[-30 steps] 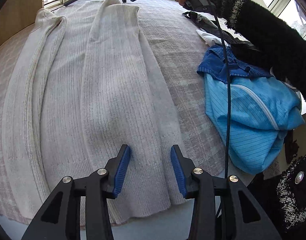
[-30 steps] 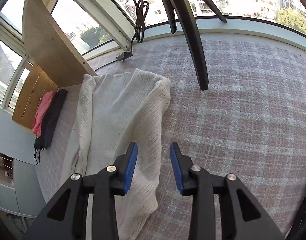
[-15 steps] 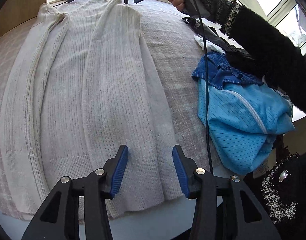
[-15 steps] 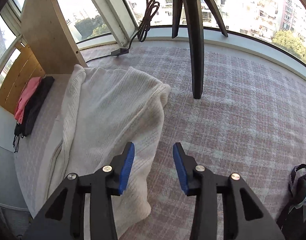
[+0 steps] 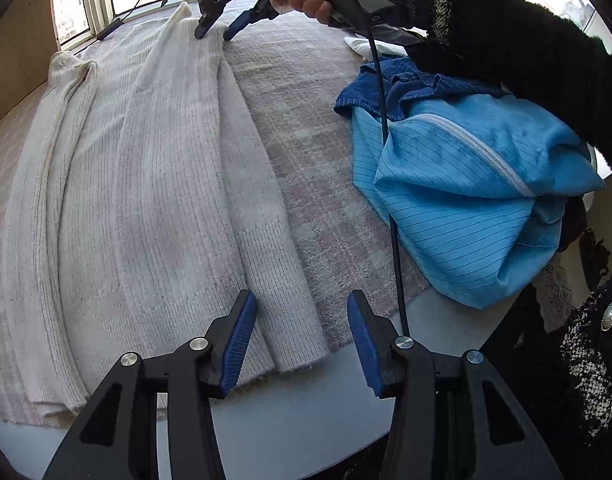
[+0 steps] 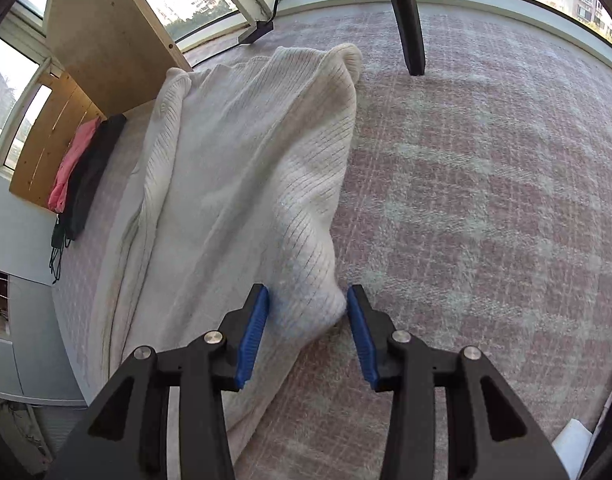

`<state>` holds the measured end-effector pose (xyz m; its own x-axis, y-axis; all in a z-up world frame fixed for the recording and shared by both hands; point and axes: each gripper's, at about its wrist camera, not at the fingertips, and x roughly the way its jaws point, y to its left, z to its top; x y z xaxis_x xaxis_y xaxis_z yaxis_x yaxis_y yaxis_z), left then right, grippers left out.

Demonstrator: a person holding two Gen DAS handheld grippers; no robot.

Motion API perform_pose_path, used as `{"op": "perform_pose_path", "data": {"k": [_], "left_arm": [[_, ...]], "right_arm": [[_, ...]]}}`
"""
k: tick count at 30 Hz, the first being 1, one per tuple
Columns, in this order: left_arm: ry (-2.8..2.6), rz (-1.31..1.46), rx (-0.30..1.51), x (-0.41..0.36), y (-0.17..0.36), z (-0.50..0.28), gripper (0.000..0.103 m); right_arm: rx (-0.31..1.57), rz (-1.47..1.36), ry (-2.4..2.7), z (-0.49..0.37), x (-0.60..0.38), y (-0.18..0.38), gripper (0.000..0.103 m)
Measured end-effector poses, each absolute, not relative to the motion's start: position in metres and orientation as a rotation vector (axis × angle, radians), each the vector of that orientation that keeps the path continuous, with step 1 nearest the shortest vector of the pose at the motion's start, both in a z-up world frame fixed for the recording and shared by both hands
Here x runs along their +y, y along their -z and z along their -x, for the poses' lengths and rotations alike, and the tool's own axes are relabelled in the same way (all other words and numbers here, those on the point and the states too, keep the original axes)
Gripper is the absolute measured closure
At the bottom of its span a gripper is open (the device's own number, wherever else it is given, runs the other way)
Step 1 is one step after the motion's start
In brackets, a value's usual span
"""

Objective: Fold clothes

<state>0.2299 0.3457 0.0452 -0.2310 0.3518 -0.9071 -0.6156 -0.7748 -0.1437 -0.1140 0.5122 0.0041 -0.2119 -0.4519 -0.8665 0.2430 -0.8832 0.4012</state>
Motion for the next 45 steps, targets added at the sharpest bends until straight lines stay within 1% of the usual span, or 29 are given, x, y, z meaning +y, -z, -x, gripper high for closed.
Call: {"op": "perform_pose_path", "data": {"k": [2,3,4,5,8,11,16,20,23,24,25,26,27,28,29,32,33,35,37,39,41,45], "left_arm": [[-2.07,1.397,0.316,0.344,-0.042,-0.231,0.061],[-2.089,1.396,0.298,0.341,-0.042,-0.23,0.072],[-2.107,1.406,0.277,0.336,-0.042,-0.227,0.08],[-2.107,1.428,0.223,0.329,-0.041,-0.222,0.093],[-2.063,1.493,-0.079,0.299,-0.041,-0.206,0.095],[-2.08,1.477,-0.278,0.268,-0.05,-0.205,0.095],[-2.156,1.453,-0.474,0.223,-0.058,-0.212,0.095],[-2.208,1.485,-0.564,0.2,-0.048,-0.212,0.095],[-2.242,1.528,-0.563,0.193,-0.036,-0.212,0.095],[-2.245,1.546,-0.553,0.193,-0.032,-0.211,0.095],[-2.249,1.553,-0.546,0.192,-0.03,-0.211,0.095],[-2.261,1.55,-0.534,0.193,-0.029,-0.21,0.095],[-2.273,1.546,-0.523,0.193,-0.03,-0.21,0.095],[-2.281,1.541,-0.524,0.191,-0.032,-0.209,0.095],[-2.29,1.536,-0.525,0.19,-0.034,-0.208,0.095],[-2.35,1.535,-0.515,0.177,-0.041,-0.204,0.093],[-2.381,1.541,-0.506,0.17,-0.044,-0.204,0.096],[-2.438,1.543,-0.478,0.157,-0.051,-0.206,0.095],[-2.452,1.526,-0.452,0.155,-0.061,-0.208,0.089],[-2.42,1.484,-0.389,0.17,-0.07,-0.208,0.077],[-2.361,1.438,-0.297,0.198,-0.071,-0.202,0.068],[-2.262,1.466,-0.154,0.239,-0.052,-0.178,0.068]], "right_arm": [[-0.26,-1.609,2.136,0.113,0.511,-0.003,0.064],[-0.269,-1.61,2.135,0.112,0.511,-0.003,0.075],[-0.284,-1.615,2.135,0.113,0.51,-0.003,0.082],[-0.303,-1.624,2.134,0.113,0.51,-0.002,0.085],[-0.328,-1.614,2.149,0.113,0.505,-0.012,0.088],[-0.315,-1.574,2.175,0.112,0.494,-0.031,0.089],[-0.164,-1.54,2.191,0.121,0.443,-0.063,0.089],[-0.003,-1.561,2.173,0.13,0.384,-0.059,0.089],[0.15,-1.596,2.144,0.135,0.341,-0.039,0.088],[0.198,-1.602,2.131,0.135,0.33,-0.032,0.083],[0.246,-1.608,2.117,0.136,0.318,-0.026,0.08],[0.241,-1.603,2.106,0.135,0.316,-0.027,0.074],[0.206,-1.593,2.096,0.134,0.318,-0.032,0.066],[0.171,-1.583,2.087,0.133,0.321,-0.038,0.062],[0.109,-1.558,2.081,0.132,0.329,-0.047,0.061],[-0.059,-1.491,2.101,0.123,0.373,-0.072,0.06],[-0.098,-1.488,2.105,0.119,0.388,-0.076,0.06],[-0.135,-1.503,2.104,0.107,0.41,-0.075,0.06],[-0.141,-1.529,2.1,0.094,0.426,-0.067,0.06],[-0.133,-1.542,2.103,0.082,0.433,-0.057,0.06],[-0.108,-1.514,2.157,0.082,0.436,-0.054,0.06],[-0.136,-1.458,2.218,0.109,0.439,-0.056,0.06]]}}
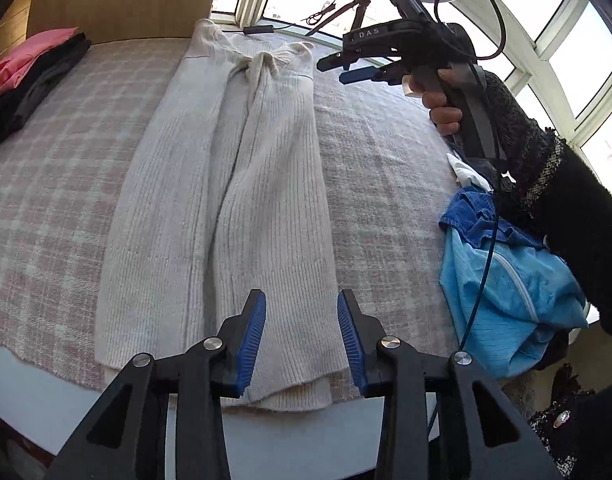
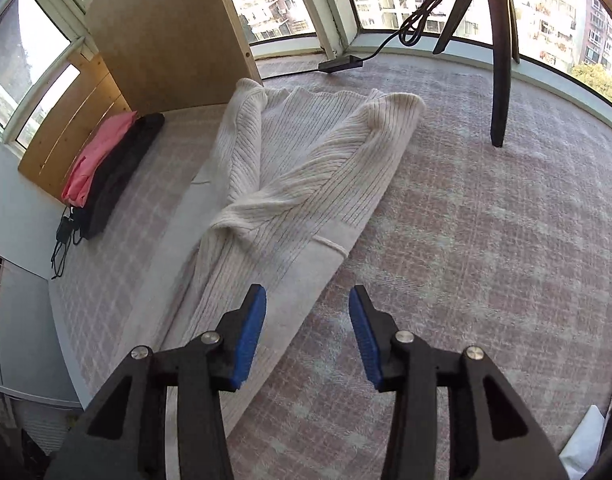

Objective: Fold clothes

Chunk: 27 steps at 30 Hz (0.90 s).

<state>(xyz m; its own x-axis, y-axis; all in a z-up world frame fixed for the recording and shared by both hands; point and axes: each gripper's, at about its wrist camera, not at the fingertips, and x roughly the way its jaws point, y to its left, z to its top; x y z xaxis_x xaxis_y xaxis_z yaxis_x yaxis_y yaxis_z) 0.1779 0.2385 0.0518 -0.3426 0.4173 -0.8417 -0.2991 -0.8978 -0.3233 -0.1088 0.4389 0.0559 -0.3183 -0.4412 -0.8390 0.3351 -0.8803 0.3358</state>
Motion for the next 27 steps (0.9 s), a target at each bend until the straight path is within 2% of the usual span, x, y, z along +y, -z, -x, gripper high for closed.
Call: {"op": "perform_pose_path", "data": {"k": [5,14,20,23,27], "left_arm": [[-2.188,1.532,-0.038,0.257,-0.034,-0.17,0.066],[-2.158,1.556,-0.038,0.257,-0.034,-0.17,0.063],[-2.138,1.556,-0.06,0.257,-0.034,-0.168,0.058],[-2.132,1.549,-0.052,0.259,-0.034,-0.168,0.056],[-2.122,1.549,-0.05,0.26,-0.035,-0.168,0.056]], "right_arm": [[-0.178,-1.489,2.17,0.155,0.42,-0.055,0.062],[-0.306,-1.766,2.023,0.196,0.376,-0.031,0.061],[-0.139,-1.823,1.984,0.184,0.352,-0.031,0.061],[-0.115,-1.805,1.98,0.18,0.348,-0.026,0.096],[-0.24,-1.736,1.991,0.174,0.362,-0.047,0.097]]}}
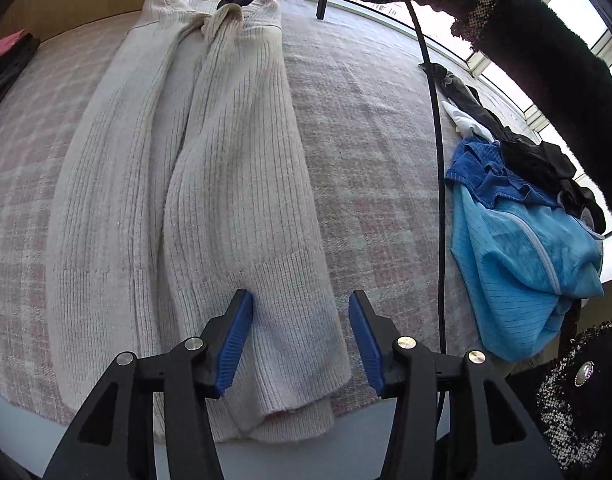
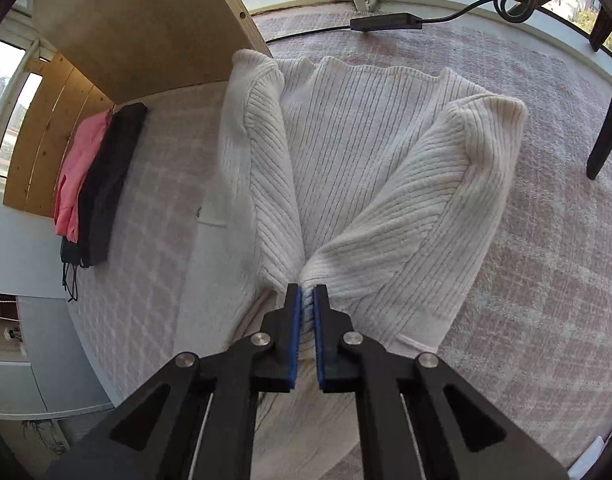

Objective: Fold clothes

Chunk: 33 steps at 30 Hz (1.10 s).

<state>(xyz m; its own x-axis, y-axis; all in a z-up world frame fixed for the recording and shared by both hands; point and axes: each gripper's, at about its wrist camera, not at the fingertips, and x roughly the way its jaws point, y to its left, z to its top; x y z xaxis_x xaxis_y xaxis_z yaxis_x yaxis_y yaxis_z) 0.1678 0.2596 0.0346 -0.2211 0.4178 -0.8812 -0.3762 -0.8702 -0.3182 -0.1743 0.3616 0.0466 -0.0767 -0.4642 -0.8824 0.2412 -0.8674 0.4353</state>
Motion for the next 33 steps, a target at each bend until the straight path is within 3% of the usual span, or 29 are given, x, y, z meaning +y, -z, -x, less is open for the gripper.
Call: {"op": "perform_pose_path", "data": {"k": [3,8,11,13,14,15,18,19,20,21,23,25,28,33], "left_arm": [[-2.12,1.545,-0.056,0.259,-0.034,-0.168,0.056],[-2.119,1.541,-0.035,0.261,-0.034,-0.168,0.056],[-2.116,1.544,-0.042,0.261,-0.034,-0.167,0.056],[-2.112,1.54,-0.05,0.26,-0.034,-0.167,0.056],[-2.109,1.538,-0.056,0.26,-0.034,-0.167,0.055],[-2.106,1.539,-0.065,0.26,-0.034,-0.166,0.055],[-2.097,1.536,-0.066,0.257,-0.034,-0.166,0.053],[-2.097,1.535,-0.059,0.258,-0.034,-0.167,0.053],[-2.097,1.533,-0.05,0.258,-0.034,-0.167,0.053],[-2.098,1.532,-0.04,0.259,-0.034,-0.168,0.053],[-2.099,1.533,-0.029,0.261,-0.035,-0.169,0.053],[-2.094,1.532,-0.027,0.261,-0.035,-0.169,0.052],[-2.082,1.531,-0.019,0.26,-0.035,-0.168,0.051],[-2.077,1.525,-0.009,0.261,-0.035,-0.168,0.051]], "right_arm": [[-0.266,-1.682,2.009,0.173,0.358,-0.057,0.099],[-0.224,-1.737,1.978,0.186,0.334,-0.027,0.098],[-0.335,-1.59,1.997,0.172,0.355,-0.054,0.095],[-0.306,-1.495,2.066,0.153,0.372,-0.076,0.079],[-0.25,-1.476,2.1,0.143,0.375,-0.082,0.056],[-0.198,-1.461,2.114,0.136,0.372,-0.082,0.042],[0.022,-1.446,2.156,0.127,0.353,-0.066,0.043],[0.086,-1.456,2.161,0.127,0.346,-0.056,0.049],[0.133,-1.472,2.155,0.128,0.341,-0.046,0.078],[0.124,-1.48,2.149,0.128,0.339,-0.039,0.089],[0.054,-1.458,2.149,0.126,0.338,-0.034,0.089],[0.108,-1.413,2.149,0.121,0.33,-0.035,0.089],[0.192,-1.431,2.097,0.123,0.325,-0.037,0.075],[-0.211,-1.312,2.239,0.158,0.395,-0.065,0.074]]}}
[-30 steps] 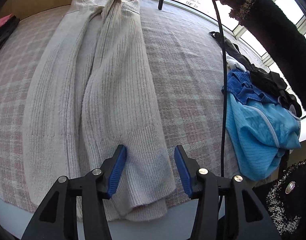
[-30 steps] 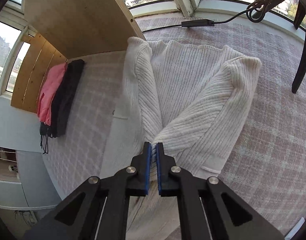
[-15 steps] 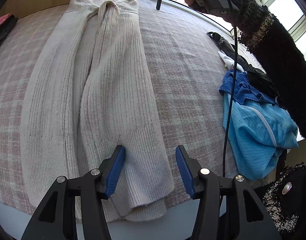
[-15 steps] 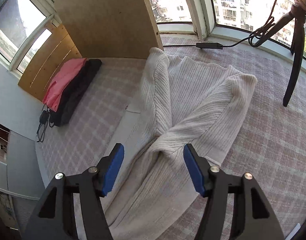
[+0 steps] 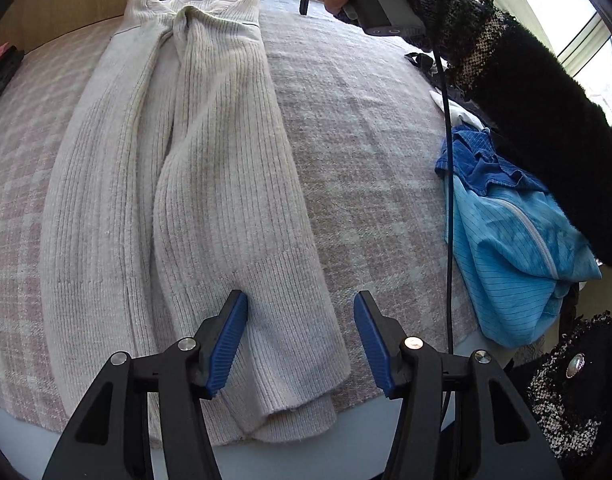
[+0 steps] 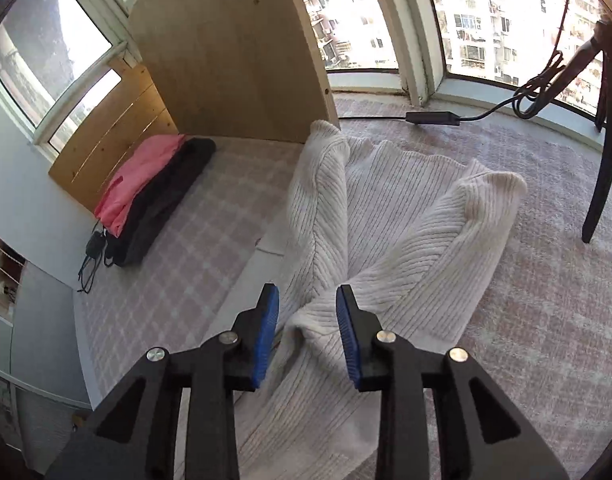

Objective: Fold clothes

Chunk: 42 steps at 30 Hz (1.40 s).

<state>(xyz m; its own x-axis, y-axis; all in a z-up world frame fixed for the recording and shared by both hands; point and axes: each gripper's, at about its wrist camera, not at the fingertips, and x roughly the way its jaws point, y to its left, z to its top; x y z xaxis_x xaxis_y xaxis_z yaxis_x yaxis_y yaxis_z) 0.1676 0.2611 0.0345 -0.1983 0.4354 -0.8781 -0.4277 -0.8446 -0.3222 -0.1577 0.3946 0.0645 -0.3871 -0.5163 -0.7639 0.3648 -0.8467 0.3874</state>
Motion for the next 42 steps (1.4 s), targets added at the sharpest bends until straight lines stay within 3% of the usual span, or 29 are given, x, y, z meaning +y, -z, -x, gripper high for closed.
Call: {"op": "perform_pose_path", "data": {"k": [4,9,11,14,18,22,26,30,33,34,35,39,42], "left_arm": [[-2.076,1.519,-0.017,0.26,-0.034,-0.168,0.051],[-2.059,1.522,-0.026,0.257,-0.036,-0.169,0.051],[-2.045,1.53,-0.063,0.248,-0.045,-0.168,0.058],[-2.104,1.509,-0.105,0.218,-0.068,-0.167,0.059],[-2.243,1.502,-0.08,0.162,-0.09,-0.165,0.058],[-2.245,1.581,-0.03,0.118,-0.073,-0.151,0.059],[-2.141,1.599,0.015,0.112,-0.05,-0.132,0.059],[-2.031,1.522,0.073,0.123,-0.046,-0.122,0.059],[-1.962,1.427,0.137,0.134,-0.053,-0.121,0.059],[-1.944,1.4,0.158,0.138,-0.056,-0.12,0.059],[-1.929,1.373,0.178,0.142,-0.06,-0.119,0.059],[-1.878,1.279,0.217,0.16,-0.072,-0.109,0.059],[-1.838,1.198,0.234,0.189,-0.079,-0.098,0.059]], "right_arm": [[-0.291,-1.392,2.346,0.211,0.42,-0.044,0.074],[-0.112,-1.475,2.39,0.241,0.405,-0.018,0.075],[-0.189,-1.436,2.391,0.231,0.414,-0.033,0.075],[-0.347,-1.359,2.32,0.193,0.435,-0.058,0.075],[-0.355,-1.322,2.251,0.108,0.44,-0.074,0.075],[-0.336,-1.344,2.17,0.011,0.423,-0.064,0.075],[-0.289,-1.493,2.282,-0.068,0.404,-0.04,0.075],[-0.536,-1.589,2.255,-0.132,0.401,-0.025,0.073],[-0.54,-1.629,2.295,-0.154,0.382,-0.015,0.071],[-0.534,-1.644,2.294,-0.157,0.376,-0.01,0.072],[-0.533,-1.656,2.276,-0.159,0.37,-0.005,0.093],[-0.699,-1.701,2.323,-0.169,0.389,-0.003,0.096],[-0.69,-1.689,2.323,-0.169,0.381,-0.005,0.092]]}}
